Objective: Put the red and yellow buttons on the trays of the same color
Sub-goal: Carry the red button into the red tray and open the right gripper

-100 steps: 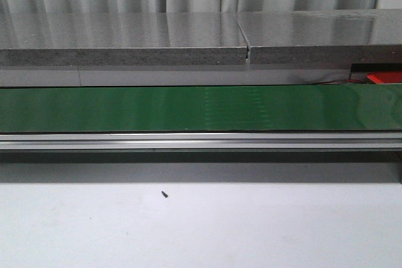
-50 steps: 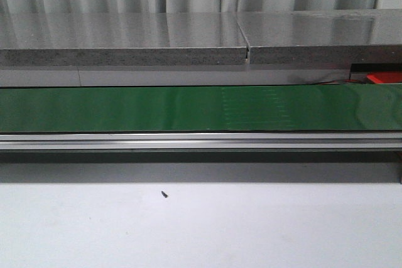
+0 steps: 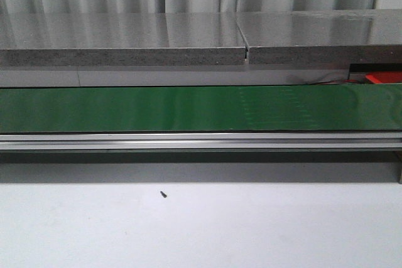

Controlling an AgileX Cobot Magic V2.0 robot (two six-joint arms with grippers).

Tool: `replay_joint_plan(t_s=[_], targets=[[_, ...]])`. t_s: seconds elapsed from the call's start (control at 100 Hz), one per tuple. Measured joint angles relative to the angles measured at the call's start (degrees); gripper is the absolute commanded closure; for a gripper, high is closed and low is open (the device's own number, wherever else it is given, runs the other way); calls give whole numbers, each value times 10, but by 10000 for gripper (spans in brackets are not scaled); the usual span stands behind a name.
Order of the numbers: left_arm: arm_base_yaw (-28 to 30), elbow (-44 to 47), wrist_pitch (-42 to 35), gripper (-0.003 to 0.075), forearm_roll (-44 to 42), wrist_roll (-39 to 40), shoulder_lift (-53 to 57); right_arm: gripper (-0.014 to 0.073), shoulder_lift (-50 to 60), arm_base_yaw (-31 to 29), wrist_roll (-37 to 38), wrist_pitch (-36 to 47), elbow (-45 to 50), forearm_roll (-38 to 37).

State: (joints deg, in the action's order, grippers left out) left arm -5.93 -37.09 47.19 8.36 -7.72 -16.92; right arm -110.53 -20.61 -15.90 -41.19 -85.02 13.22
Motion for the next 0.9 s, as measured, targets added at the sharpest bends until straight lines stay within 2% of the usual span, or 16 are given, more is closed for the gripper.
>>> replay_joint_plan(t_s=[0.22,0.34,0.46,0.68,0.9], targets=[[0,0,0,739,0,0,0,50,91,0,0,0,43,4],[0,0,0,739,0,0,0,123,151,8,0,20,95,4],[0,0,0,739,0,0,0,278,209,37,0,36,132,4],[0,0,0,739,0,0,0,667,297,107,-1,38,187,15],[0,0,0,739,0,0,0,656,379,142,-1,58,278,23]])
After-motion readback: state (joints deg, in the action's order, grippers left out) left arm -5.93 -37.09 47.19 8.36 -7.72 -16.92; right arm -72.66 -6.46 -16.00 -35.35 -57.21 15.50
